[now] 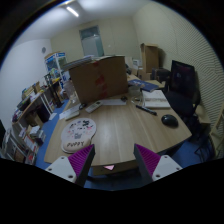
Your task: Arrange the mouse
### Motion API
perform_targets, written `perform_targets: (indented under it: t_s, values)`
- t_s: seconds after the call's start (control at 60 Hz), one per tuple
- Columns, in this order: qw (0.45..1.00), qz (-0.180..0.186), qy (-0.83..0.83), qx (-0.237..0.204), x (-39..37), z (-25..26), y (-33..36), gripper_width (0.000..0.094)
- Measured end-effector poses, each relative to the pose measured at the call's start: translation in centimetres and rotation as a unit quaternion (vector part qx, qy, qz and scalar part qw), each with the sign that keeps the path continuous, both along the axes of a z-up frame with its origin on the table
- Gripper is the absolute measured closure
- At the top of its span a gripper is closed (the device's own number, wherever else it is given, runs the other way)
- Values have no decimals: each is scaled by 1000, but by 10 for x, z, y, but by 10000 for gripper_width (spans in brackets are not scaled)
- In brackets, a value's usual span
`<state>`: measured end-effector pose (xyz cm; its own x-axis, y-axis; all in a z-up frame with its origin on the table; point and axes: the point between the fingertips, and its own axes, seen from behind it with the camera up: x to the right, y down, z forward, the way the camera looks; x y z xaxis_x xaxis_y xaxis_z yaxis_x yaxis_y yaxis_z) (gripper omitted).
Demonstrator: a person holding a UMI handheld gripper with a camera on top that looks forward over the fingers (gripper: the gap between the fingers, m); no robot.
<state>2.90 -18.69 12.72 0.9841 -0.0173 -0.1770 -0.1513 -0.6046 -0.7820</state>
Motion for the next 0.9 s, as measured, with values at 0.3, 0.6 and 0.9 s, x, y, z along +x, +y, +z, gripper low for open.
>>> perform_targets:
  t_s: [0.3,0.6,0.9]
  values:
    - [1000,-16,-13,-16,122,-38,14,137]
    - [997,-13,-73,-20,276,-111,88,136]
    - [996,34,-80,8,303,-143,158,133]
